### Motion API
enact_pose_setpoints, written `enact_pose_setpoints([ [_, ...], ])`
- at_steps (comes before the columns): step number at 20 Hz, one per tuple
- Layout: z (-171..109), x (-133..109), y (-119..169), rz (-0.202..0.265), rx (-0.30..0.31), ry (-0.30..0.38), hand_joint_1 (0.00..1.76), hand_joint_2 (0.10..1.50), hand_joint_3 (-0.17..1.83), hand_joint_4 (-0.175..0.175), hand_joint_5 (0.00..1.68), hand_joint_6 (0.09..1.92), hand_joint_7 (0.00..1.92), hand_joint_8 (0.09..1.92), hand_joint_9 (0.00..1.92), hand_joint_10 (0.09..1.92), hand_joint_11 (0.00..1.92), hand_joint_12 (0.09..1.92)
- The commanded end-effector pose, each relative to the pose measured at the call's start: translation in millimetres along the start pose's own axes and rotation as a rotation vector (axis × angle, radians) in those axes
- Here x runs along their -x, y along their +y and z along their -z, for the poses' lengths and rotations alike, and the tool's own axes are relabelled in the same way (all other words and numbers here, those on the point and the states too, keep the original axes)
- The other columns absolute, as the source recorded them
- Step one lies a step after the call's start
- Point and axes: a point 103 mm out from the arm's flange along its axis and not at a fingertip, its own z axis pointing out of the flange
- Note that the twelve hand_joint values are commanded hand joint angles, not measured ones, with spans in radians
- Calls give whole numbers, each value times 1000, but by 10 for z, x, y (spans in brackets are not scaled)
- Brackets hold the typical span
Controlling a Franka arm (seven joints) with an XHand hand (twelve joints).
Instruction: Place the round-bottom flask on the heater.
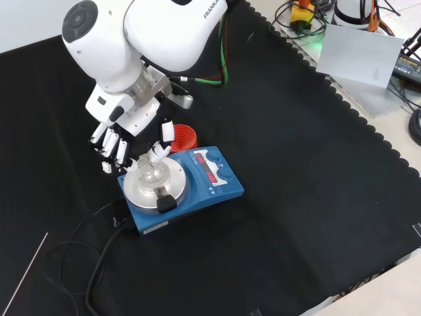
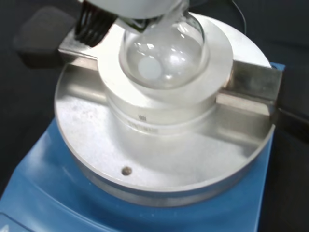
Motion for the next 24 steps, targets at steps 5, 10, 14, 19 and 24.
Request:
enact_pose_setpoints([
  [5, 13, -33, 17, -19, -6, -20, 1019, 581, 838, -15, 591, 869, 304, 606, 489, 604, 136, 1346],
  [10, 123, 75, -65, -10, 18, 11, 1004, 565, 849, -16, 489, 788, 296, 613, 476, 613, 120, 1354],
  [14, 195, 244, -221, -15, 32, 48, 990, 545, 856, -3, 350, 400, 286, 634, 459, 642, 108, 1365],
  [19, 193, 285, -417, -34, 39, 67, 979, 542, 852, 8, 304, 242, 283, 639, 452, 648, 101, 1365],
  [24, 184, 333, -647, -61, 36, 75, 970, 547, 841, 10, 333, 128, 281, 642, 446, 655, 97, 1367],
])
